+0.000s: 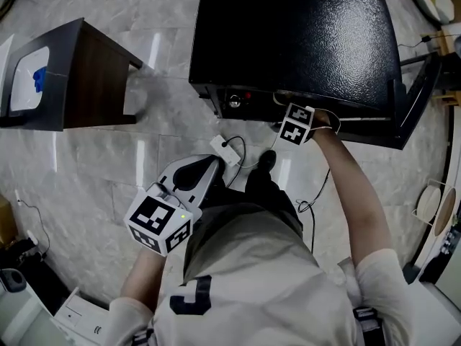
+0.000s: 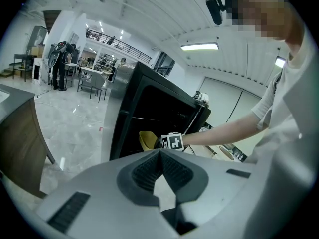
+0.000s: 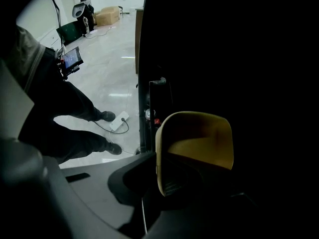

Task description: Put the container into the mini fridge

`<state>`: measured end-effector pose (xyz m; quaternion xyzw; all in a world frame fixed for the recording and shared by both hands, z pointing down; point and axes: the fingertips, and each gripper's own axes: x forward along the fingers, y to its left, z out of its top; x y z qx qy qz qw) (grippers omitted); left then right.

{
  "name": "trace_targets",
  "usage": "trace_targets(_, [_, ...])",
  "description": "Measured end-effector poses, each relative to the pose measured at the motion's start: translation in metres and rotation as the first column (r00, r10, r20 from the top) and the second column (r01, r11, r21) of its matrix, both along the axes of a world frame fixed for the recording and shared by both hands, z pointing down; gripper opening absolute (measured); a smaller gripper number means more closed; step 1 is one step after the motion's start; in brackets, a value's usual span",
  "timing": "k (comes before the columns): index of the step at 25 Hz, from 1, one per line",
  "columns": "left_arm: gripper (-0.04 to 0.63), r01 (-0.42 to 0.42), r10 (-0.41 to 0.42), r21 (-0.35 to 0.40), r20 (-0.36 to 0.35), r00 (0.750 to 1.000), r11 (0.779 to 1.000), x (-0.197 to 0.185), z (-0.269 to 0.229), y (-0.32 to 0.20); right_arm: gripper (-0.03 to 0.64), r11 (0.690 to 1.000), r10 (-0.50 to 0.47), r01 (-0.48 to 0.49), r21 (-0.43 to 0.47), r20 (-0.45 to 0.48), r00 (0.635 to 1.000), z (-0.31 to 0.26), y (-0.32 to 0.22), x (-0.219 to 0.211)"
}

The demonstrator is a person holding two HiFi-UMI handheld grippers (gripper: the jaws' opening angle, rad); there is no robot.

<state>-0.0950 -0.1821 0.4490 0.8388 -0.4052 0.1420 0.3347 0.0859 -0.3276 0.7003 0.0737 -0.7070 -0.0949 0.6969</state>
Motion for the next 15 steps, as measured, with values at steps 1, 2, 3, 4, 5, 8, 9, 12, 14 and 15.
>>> trace_targets(1, [0.057,0.003,-0.003,-0.002,-0.001,1.000,1.000,-0.001,0.001,0.000,0.032,1.000,-0.002,0.002,0.003,-0.004,1.000,0.001,-0.002,0.001])
trace_targets(2, [0.057,0.007,-0.007,-0.004,-0.002,1.000,1.000,-0.002,0.001,0.001,0.032,1.000,-0.003,0.003,0.008,-0.008,1.000,0.003,-0.005,0.001])
trace_targets(3, [0.057,0.012,-0.012,-0.006,-0.004,1.000,1.000,-0.003,0.002,0.001,0.032,1.000,-0.003,0.003,0.014,-0.011,1.000,0.004,-0.007,0.002])
trace_targets(4, [0.057,0.017,-0.017,-0.008,-0.005,1.000,1.000,-0.004,0.003,0.001,0.032,1.000,-0.001,0.001,0.019,-0.015,1.000,0.005,-0.009,0.003])
trace_targets(5, [0.057,0.023,-0.023,-0.011,-0.007,1.000,1.000,-0.005,0.004,0.001,0.032,1.000,0.003,-0.002,0.024,-0.017,1.000,0.006,-0.011,0.004])
trace_targets(8, [0.057,0.037,-0.037,-0.018,-0.014,0.999,0.999,-0.006,0.005,0.002,0.032,0.999,0.008,-0.007,0.041,-0.021,1.000,0.008,-0.016,0.003])
trace_targets(9, [0.057,0.038,-0.039,-0.019,-0.016,0.999,0.999,-0.006,0.006,0.002,0.032,0.999,0.011,-0.010,0.047,-0.022,1.000,0.008,-0.018,0.004])
trace_targets(12, [0.057,0.039,-0.039,-0.024,-0.023,0.999,0.999,-0.004,0.008,0.004,0.032,0.997,0.020,-0.017,0.075,-0.041,0.999,0.008,-0.026,0.009])
trace_targets(14, [0.057,0.040,-0.040,-0.030,-0.019,0.999,0.999,-0.005,0.009,0.005,0.032,0.995,0.014,-0.008,0.104,-0.063,0.998,0.009,-0.032,0.010])
trace_targets(15, [0.057,0.042,-0.042,-0.032,-0.013,0.999,0.999,-0.006,0.009,0.006,0.032,0.993,0.004,0.004,0.116,-0.071,0.997,0.011,-0.034,0.008])
